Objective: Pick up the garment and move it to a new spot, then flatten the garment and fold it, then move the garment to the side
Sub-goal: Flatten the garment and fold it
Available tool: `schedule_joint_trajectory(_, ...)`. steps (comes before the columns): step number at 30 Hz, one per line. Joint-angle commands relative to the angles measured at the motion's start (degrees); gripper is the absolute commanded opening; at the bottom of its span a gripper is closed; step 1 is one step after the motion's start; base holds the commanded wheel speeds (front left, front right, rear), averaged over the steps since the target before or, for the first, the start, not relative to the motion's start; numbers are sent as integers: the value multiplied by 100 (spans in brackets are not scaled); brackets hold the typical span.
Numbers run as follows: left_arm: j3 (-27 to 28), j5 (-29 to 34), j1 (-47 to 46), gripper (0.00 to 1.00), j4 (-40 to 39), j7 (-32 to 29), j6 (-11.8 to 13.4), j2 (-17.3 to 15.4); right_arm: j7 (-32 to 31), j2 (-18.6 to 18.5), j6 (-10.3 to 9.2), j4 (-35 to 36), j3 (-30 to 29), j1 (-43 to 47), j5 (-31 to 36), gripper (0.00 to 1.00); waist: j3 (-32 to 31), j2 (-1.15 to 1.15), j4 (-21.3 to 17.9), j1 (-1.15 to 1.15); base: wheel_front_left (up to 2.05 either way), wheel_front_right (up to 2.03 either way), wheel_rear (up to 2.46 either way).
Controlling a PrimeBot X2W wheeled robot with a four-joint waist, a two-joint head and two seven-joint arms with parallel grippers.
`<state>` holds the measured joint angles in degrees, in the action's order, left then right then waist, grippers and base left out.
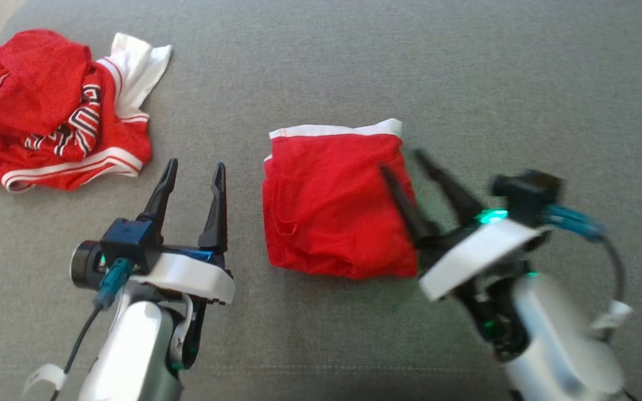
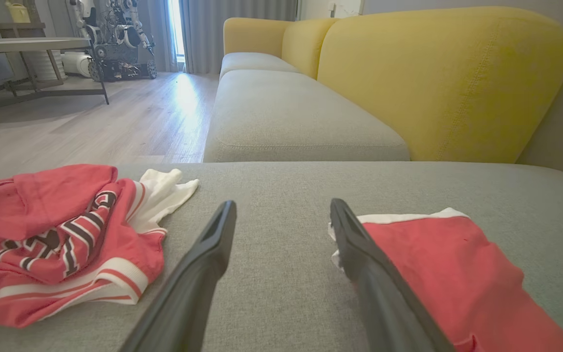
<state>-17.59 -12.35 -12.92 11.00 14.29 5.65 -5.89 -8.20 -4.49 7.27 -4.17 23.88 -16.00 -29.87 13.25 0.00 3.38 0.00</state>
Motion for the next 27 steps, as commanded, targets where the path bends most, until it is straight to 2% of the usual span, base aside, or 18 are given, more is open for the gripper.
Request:
schedule_joint_trajectory(1, 236, -44, -46, 100, -224, 67, 50, -138, 103, 10, 22, 268, -59, 62, 119, 100, -25, 0, -36, 0, 0, 0, 0)
schedule_joint_trajectory(8, 328, -69, 27, 100, -321, 50, 120, -273, 381, -7, 22, 682, -1400, 469, 701, 100, -85, 0, -185, 0, 0, 0, 0)
schedule_joint_trajectory(13, 377, -89, 138, 100, -413, 8, 176, -361, 576, -28, 22, 813, -2127, 748, 1147, 100, -160, 0, -257, 0, 0, 0, 0)
schedule_joint_trajectory(20, 359, -88, 311, 100, -522, -49, 206, -463, 763, 10, 22, 959, -2294, 1014, 1545, 100, -361, 0, -295, 0, 0, 0, 0)
schedule_joint_trajectory(27, 295, -125, 602, 100, -572, -87, 236, -500, 666, 48, 22, 1011, -2309, 1320, 1742, 100, -737, 0, -266, 0, 0, 0, 0)
